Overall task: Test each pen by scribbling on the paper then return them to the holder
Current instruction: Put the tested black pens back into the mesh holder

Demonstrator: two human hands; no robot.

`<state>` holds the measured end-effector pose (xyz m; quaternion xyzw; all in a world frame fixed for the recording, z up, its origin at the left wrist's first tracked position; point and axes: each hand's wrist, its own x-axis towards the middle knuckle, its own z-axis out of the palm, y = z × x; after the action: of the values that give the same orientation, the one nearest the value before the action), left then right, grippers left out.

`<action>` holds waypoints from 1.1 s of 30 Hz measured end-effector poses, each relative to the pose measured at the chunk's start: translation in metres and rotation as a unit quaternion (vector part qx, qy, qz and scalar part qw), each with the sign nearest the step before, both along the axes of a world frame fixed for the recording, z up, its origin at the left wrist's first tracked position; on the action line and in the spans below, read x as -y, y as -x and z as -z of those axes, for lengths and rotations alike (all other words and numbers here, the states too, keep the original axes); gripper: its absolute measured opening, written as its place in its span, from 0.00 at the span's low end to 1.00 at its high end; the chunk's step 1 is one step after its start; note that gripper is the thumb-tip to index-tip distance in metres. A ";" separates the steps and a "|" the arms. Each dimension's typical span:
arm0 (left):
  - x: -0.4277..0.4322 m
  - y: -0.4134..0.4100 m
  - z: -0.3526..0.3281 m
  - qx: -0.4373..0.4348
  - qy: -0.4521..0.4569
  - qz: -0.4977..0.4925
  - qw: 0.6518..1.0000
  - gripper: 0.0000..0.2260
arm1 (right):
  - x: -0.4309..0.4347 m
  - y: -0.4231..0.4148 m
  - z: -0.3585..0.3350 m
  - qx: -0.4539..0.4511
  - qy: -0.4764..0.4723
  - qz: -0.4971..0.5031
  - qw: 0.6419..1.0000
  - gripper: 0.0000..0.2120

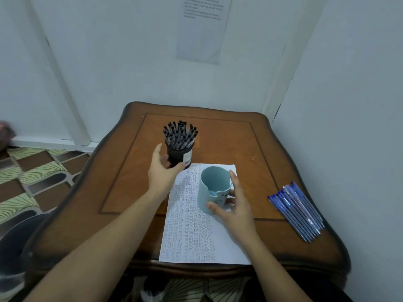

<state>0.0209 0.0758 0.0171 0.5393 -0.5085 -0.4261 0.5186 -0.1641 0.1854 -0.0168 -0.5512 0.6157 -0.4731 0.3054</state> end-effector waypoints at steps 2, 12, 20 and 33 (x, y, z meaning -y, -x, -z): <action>-0.025 0.001 0.004 -0.008 0.021 0.044 0.999 0.32 | 0.000 0.000 -0.001 0.005 0.000 -0.004 1.000 0.45; -0.095 0.019 0.018 -0.045 -0.005 0.261 0.964 0.38 | -0.021 0.004 -0.009 0.044 -0.008 -0.035 0.998 0.50; -0.114 0.030 0.025 -0.027 0.037 0.203 0.978 0.40 | -0.039 0.009 -0.013 0.042 -0.014 -0.064 0.997 0.45; -0.117 0.031 0.025 -0.008 0.028 0.193 0.981 0.41 | -0.036 0.044 -0.020 -0.038 -0.041 -0.091 0.994 0.42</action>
<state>-0.0099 0.1924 -0.0076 0.4130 -0.6105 -0.5083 0.4453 -0.2083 0.2211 0.0031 -0.6097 0.5929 -0.3966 0.3457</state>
